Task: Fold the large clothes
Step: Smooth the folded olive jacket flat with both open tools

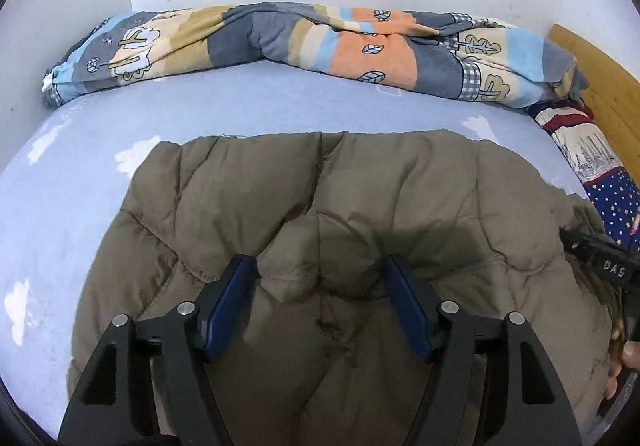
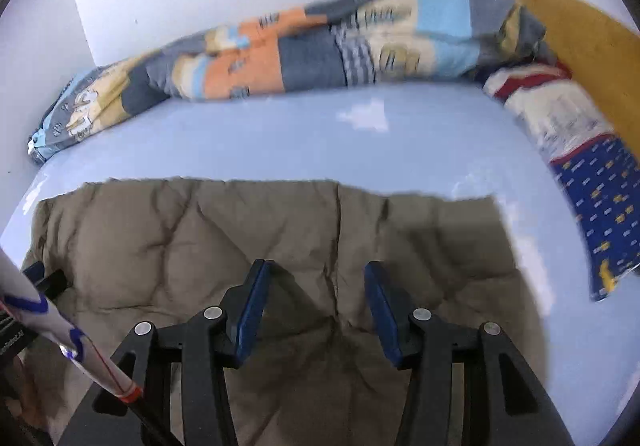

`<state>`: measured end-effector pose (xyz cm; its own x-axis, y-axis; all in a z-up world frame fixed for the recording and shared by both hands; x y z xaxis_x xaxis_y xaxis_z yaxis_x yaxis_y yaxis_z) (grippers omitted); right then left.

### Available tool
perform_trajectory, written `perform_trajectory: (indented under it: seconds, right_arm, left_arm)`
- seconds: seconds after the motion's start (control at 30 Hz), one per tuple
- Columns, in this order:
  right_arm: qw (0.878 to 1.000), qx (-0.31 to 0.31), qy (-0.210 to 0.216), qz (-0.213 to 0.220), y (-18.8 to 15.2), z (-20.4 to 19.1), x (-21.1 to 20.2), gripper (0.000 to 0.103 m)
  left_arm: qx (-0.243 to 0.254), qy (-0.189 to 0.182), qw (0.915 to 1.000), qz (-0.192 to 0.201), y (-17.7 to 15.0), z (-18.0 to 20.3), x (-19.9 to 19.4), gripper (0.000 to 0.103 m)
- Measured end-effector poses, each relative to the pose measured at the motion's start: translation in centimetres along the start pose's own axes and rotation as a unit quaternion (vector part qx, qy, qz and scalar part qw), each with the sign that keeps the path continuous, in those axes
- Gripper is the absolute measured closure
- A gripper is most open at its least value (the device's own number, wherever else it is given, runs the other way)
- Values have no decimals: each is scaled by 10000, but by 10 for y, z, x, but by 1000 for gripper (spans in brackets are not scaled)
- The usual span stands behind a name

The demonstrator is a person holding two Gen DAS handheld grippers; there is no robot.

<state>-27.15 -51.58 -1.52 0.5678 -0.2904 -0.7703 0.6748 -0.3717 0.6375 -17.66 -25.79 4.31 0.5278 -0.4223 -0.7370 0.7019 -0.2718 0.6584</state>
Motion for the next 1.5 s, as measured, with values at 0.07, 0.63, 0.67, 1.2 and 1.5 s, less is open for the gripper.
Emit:
perform_trajectory:
  seconds: [0.07,0.63,0.67,1.2,1.5]
  right_arm:
    - [9998,30,56,-177,0,1,14,44]
    - [9978,-478,417,178,-51,-59,-91,41]
    - [9975,-531,442,149,-61,-64,-96,41]
    - [9984,-451,239,-240,-119,-69,-90,30]
    - [9974,-655,26,-305,-122,-75,-77,25]
  left_arm:
    - [91,83,9999,33,-1,4,3,31]
    - [398,138,9970,655,-59,0,-107,32]
    - [400,169,9970,640,-64,-3,-110,32]
    - [306,691,9964,372,-105,-26,-102,32]
    - [236,769,9961,363,-111,-26,-98,32]
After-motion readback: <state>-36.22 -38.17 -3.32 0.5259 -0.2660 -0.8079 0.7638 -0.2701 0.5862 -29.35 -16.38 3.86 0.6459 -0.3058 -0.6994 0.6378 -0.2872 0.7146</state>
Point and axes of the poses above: each gripper's, at about its wrist camera, not at the fingertips, and x roughly the way its jaws point, z to its right, y to its top, the point moved 1 cm from there along x, roughly the way its jaws point, and after that the axes turned 7 degrees about -x, right-handed, at the moved point
